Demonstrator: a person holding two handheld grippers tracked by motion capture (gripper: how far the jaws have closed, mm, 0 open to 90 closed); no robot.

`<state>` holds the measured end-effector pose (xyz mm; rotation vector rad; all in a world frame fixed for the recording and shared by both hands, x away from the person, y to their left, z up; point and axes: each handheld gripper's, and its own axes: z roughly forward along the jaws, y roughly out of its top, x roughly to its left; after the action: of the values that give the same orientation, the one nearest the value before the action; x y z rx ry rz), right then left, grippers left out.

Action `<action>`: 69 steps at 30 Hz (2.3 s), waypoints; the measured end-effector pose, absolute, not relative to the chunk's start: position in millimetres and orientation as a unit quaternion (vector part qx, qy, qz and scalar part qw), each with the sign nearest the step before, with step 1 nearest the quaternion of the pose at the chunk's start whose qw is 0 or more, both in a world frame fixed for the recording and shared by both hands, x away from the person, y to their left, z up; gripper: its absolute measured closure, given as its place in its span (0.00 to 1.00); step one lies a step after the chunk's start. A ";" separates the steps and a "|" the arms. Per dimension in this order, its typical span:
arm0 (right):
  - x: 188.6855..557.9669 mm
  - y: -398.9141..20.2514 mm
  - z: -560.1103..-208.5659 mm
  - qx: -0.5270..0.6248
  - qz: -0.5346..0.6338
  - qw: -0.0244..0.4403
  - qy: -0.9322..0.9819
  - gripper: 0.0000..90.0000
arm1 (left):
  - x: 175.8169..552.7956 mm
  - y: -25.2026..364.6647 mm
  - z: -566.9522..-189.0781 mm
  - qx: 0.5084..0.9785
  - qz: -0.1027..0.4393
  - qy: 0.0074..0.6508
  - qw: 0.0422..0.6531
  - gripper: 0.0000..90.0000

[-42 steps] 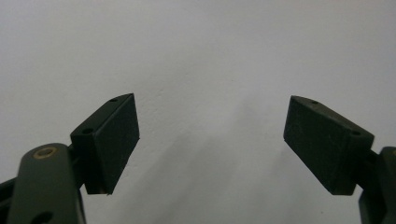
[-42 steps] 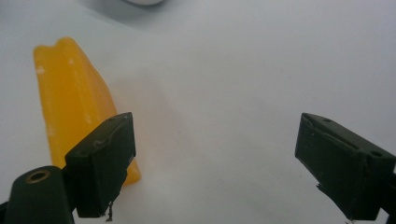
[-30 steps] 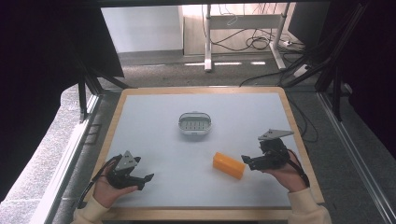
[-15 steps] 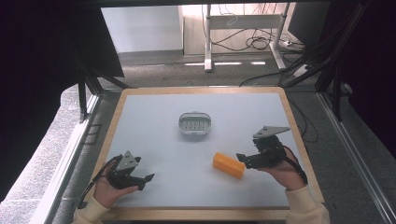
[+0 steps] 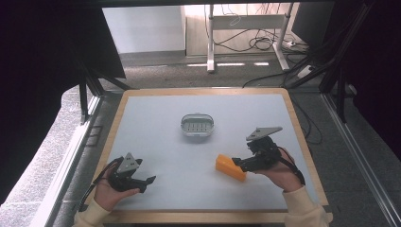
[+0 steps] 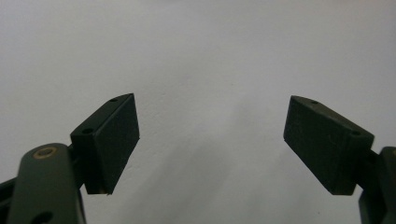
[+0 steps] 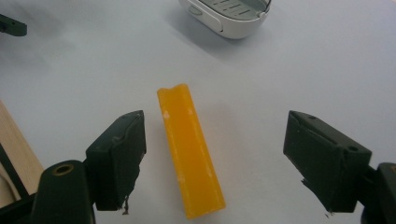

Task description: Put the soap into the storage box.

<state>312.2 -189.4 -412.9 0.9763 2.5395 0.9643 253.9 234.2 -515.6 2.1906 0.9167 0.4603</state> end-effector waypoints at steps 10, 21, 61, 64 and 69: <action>317.0 -174.5 -417.4 0.323 0.313 0.112 0.886 0.25 | 253.6 233.8 -516.0 0.847 0.178 0.354 0.354 0.20; 320.5 -158.7 -436.8 0.303 0.271 0.083 0.910 0.28 | 253.8 233.6 -516.4 0.849 0.178 0.353 0.351 0.20; 339.9 -144.7 -470.9 0.258 0.177 0.054 0.948 0.68 | 253.5 232.8 -517.7 0.854 0.174 0.345 0.349 0.20; 338.9 -145.2 -467.8 0.259 0.186 0.054 0.946 0.69 | 253.8 233.5 -518.2 0.853 0.173 0.346 0.349 0.20; 337.4 -148.3 -459.9 0.257 0.198 0.063 0.944 0.69 | 254.2 234.5 -518.2 0.852 0.173 0.348 0.351 0.20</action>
<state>337.4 -148.3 -459.9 0.7767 2.8529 0.5970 254.2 234.5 -518.2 2.2053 0.9006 0.4485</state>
